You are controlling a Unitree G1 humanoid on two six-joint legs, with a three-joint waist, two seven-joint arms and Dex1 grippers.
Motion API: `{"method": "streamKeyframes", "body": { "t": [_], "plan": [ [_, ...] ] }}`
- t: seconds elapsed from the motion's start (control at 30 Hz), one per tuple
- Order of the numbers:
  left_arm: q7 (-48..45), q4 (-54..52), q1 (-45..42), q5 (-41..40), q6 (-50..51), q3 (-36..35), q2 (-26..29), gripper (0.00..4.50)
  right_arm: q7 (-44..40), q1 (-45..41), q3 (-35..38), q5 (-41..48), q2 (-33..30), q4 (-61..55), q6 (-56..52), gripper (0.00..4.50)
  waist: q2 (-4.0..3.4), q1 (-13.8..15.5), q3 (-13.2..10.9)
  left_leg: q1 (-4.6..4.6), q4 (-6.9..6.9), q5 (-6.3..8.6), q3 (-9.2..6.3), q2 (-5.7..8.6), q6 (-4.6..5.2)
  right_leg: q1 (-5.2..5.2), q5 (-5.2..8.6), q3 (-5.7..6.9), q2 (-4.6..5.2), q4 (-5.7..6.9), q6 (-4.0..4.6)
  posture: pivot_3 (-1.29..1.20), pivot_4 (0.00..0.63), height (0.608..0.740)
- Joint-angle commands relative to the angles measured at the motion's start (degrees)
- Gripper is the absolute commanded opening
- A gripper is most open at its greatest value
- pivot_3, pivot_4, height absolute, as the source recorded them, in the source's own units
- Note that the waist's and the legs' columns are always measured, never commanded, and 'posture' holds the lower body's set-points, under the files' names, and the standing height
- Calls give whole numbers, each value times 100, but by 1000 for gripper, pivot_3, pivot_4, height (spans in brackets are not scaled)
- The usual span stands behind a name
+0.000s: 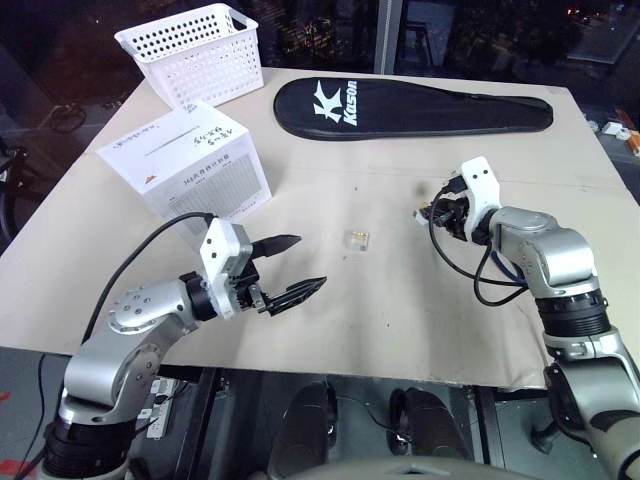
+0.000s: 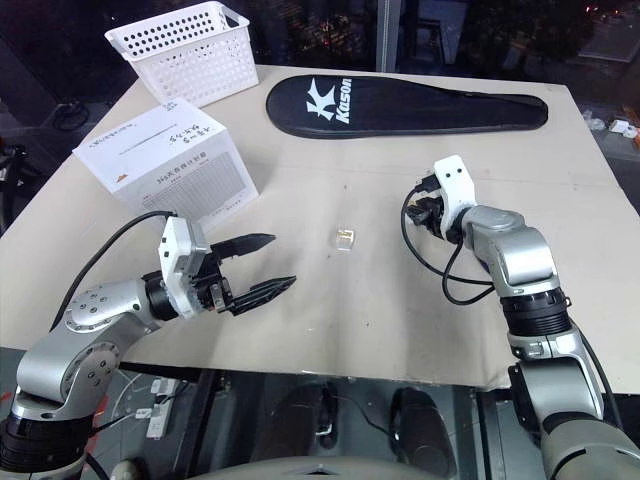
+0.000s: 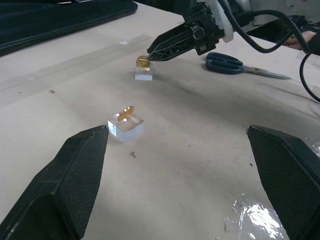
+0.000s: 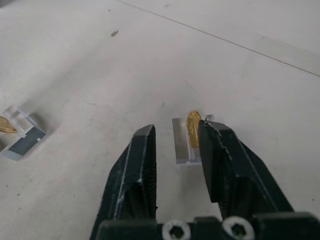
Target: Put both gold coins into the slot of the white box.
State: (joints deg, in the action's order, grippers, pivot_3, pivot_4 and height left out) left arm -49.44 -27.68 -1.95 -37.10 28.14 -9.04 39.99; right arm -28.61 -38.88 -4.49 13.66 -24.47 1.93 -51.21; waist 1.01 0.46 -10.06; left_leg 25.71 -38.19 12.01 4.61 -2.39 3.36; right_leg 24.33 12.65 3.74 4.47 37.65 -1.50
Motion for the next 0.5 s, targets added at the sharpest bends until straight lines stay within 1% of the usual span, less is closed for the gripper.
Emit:
{"method": "streamKeyframes", "body": {
  "t": [0.03, 0.47, 0.5],
  "plan": [
    [-33, -191, 5, 17, -159, -144, 64, 4500, -50, -184, 16, -58, 0, 66, 213, 1373, 0, 2, 0, 0, 0, 0, 0, 0, 0, 0, 0, 0, 0, 0, 0, 0, 150, 740],
    [-74, -152, 5, 55, -232, -170, 96, 4500, -64, -360, -24, -280, 157, 778, 598, 1373, -1, -71, 0, 0, 1, 0, 1, 0, 0, 1, -1, 0, 0, 0, -1, 0, 150, 740],
    [-75, -155, 7, 59, -232, -172, 93, 4500, -61, -364, -21, -287, 163, 806, 615, 947, -1, -82, -1, 1, 1, 0, 1, 0, 0, 1, -1, 0, 0, 0, -1, 0, 150, 740]
  ]
}}
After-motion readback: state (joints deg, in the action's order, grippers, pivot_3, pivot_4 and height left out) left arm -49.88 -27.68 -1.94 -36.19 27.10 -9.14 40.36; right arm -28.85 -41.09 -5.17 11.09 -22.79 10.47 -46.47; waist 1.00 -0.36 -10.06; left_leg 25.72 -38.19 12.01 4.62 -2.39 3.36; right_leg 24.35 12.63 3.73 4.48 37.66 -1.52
